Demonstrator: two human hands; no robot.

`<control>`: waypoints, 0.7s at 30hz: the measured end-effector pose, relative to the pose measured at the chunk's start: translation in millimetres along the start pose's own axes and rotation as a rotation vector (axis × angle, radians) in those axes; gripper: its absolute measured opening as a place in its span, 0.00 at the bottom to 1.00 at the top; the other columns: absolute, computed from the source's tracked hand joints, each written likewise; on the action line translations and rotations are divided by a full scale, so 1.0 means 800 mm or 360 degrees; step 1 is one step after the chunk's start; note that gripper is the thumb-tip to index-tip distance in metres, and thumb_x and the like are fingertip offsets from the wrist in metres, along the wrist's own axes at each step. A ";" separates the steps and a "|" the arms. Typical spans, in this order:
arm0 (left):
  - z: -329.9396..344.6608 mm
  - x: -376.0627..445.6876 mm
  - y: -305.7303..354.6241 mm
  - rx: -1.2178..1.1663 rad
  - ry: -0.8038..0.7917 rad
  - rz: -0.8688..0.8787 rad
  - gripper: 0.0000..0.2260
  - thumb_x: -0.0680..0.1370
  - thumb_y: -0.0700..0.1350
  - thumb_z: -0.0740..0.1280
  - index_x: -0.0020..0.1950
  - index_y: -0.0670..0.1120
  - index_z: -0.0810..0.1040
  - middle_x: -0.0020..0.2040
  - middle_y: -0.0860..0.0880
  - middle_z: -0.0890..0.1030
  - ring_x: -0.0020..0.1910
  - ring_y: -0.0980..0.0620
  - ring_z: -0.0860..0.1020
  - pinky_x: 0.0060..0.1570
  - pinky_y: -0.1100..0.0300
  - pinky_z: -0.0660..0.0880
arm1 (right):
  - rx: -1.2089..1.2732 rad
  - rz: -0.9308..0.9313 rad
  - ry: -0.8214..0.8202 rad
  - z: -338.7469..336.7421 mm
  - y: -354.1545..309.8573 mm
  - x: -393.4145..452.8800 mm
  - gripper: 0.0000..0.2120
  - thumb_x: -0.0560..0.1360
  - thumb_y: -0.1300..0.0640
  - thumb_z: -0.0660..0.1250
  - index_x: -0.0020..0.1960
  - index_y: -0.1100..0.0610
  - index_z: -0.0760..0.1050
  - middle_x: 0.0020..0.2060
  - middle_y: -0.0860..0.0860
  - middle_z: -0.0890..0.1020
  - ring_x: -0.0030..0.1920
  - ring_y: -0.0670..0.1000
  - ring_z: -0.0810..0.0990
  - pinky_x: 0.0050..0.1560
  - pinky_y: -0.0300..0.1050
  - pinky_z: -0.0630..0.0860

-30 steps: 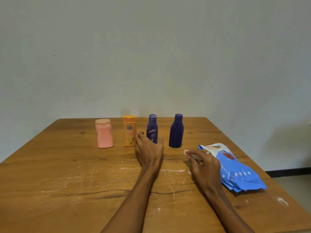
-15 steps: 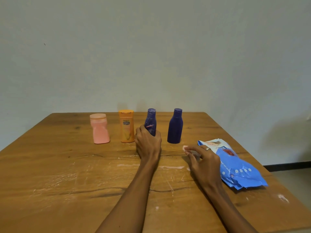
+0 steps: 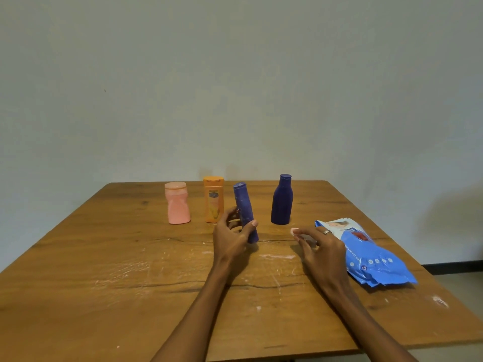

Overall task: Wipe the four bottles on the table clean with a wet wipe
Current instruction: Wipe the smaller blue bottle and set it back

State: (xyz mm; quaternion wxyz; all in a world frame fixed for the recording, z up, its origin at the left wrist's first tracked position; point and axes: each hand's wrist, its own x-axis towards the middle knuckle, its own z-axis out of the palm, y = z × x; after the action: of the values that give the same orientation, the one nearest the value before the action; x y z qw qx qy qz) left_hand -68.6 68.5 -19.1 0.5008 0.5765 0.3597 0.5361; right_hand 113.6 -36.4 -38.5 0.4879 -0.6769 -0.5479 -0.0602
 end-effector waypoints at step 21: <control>-0.054 -0.050 0.009 -0.1450 -0.0682 -0.0868 0.27 0.74 0.40 0.72 0.72 0.36 0.72 0.68 0.34 0.75 0.62 0.37 0.78 0.64 0.40 0.75 | 0.0828 -0.0065 0.0169 0.006 -0.137 -0.015 0.12 0.77 0.60 0.71 0.57 0.49 0.82 0.53 0.42 0.84 0.57 0.43 0.81 0.50 0.39 0.81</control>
State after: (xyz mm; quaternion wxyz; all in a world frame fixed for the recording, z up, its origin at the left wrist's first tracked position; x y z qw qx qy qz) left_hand -118.7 37.0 -25.7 0.8807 0.2847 0.1184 0.3596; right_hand 18.9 -49.7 16.6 0.6721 -0.5135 -0.5322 0.0375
